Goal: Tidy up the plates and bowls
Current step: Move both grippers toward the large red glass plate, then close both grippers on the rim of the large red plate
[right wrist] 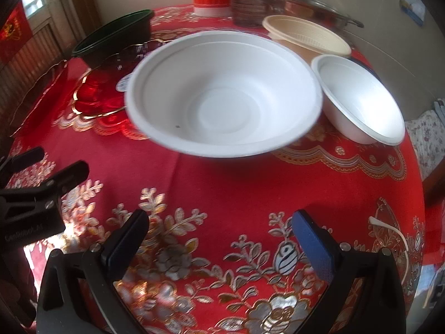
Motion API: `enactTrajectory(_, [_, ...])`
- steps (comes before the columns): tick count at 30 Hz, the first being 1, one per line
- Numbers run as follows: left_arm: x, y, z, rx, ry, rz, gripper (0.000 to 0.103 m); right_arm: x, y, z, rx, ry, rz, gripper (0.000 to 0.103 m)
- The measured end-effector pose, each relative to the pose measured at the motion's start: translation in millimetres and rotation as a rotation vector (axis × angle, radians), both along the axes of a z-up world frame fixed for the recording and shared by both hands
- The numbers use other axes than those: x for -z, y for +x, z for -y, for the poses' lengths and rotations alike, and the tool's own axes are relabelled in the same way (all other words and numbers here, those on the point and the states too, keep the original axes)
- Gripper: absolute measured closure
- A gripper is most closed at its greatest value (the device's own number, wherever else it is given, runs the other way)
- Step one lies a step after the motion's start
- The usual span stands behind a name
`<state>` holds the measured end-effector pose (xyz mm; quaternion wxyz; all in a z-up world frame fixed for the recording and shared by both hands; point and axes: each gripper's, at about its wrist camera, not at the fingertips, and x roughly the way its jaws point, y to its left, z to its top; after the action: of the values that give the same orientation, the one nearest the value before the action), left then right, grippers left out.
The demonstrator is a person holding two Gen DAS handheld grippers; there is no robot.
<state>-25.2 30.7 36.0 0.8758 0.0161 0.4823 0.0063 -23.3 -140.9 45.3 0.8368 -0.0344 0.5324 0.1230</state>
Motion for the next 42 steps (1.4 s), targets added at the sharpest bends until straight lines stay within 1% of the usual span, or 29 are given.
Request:
enactTrajectory(2, [-8.8, -3.4, -10.7, -0.021, -0.006, -0.002, 0.0, -11.1, -4.9, -9.4, -0.058, 0.042, -0.001, 0.001])
enactTrajectory(4, [-18.7, -8.6, -27.9, -0.061, -0.017, 0.014, 0.0, -22.3, -8.4, -19.8, -0.106, 0.087, 0.02, 0.001])
enactTrajectory(7, [-30.5, -10.6, -54.1, -0.131, -0.023, 0.009, 0.0, -35.4, -0.5, -41.0, -0.175, 0.141, 0.007, 0.001])
enactTrajectory(9, [-41.0, -8.5, -71.6, -0.166, -0.024, 0.017, 0.0, -45.4, 8.8, -57.5, -0.21, 0.176, 0.016, 0.001])
enactTrajectory(10, [-48.4, -8.9, -82.0, -0.188, -0.02, 0.031, 0.0, -51.5, 8.4, -65.2, -0.229, 0.198, 0.031, 0.001])
enactTrajectory(12, [-63.1, -7.4, -106.0, -0.244, 0.013, 0.056, 0.0, -67.1, 14.7, -86.5, -0.265, 0.215, 0.07, 0.001])
enactTrajectory(14, [-72.8, -4.4, -130.6, -0.287, 0.027, 0.068, 0.0, -79.9, 27.1, -107.3, -0.308, 0.242, 0.084, 0.001])
enactTrajectory(15, [-75.1, -3.5, -139.4, -0.3, 0.032, 0.076, 0.0, -83.0, 34.6, -118.7, -0.325, 0.256, 0.084, 0.001])
enactTrajectory(18, [-84.8, 3.0, -179.1, -0.383, 0.045, 0.104, 0.0, -88.2, 60.7, -153.8, -0.375, 0.268, 0.067, 0.001])
enactTrajectory(22, [-78.4, 18.0, -226.2, -0.438, 0.018, 0.058, 0.0, -82.6, 83.2, -206.4, -0.457, 0.182, 0.052, 0.001])
enactTrajectory(23, [-75.9, 20.1, -233.1, -0.444, 0.011, 0.057, 0.0, -80.0, 87.3, -217.0, -0.467, 0.171, 0.045, 0.001])
enactTrajectory(26, [-70.8, 27.3, -254.1, -0.47, 0.025, 0.059, 0.0, -72.6, 96.4, -241.6, -0.487, 0.127, 0.028, 0.001])
enactTrajectory(28, [-68.4, 31.4, -265.5, -0.477, 0.03, 0.059, 0.0, -69.4, 101.8, -256.2, -0.489, 0.093, 0.04, 0.001])
enactTrajectory(30, [-63.0, 38.4, -276.9, -0.474, 0.026, 0.054, 0.0, -66.9, 107.8, -265.2, -0.475, 0.076, 0.047, 0.001])
enactTrajectory(33, [-47.8, 53.6, -287.0, -0.462, 0.016, 0.0, 0.0, -59.5, 118.3, -275.7, -0.449, 0.052, 0.032, 0.001])
enactTrajectory(35, [-36.8, 61.4, -293.8, -0.46, -0.014, -0.035, 0.0, -56.3, 123.3, -280.4, -0.435, 0.046, 0.014, 0.001])
enactTrajectory(37, [-32.5, 64.8, -296.4, -0.459, -0.041, -0.038, 0.0, -53.0, 128.1, -282.7, -0.425, 0.048, -0.005, 0.001])
enactTrajectory(39, [-30.3, 69.6, -296.9, -0.458, -0.043, -0.038, 0.0, -48.8, 131.4, -287.6, -0.423, 0.033, -0.011, 0.001])
enactTrajectory(42, [-22.7, 81.1, -297.9, -0.442, -0.015, -0.053, 0.0, -43.9, 134.6, -291.0, -0.413, 0.021, -0.016, 0.001])
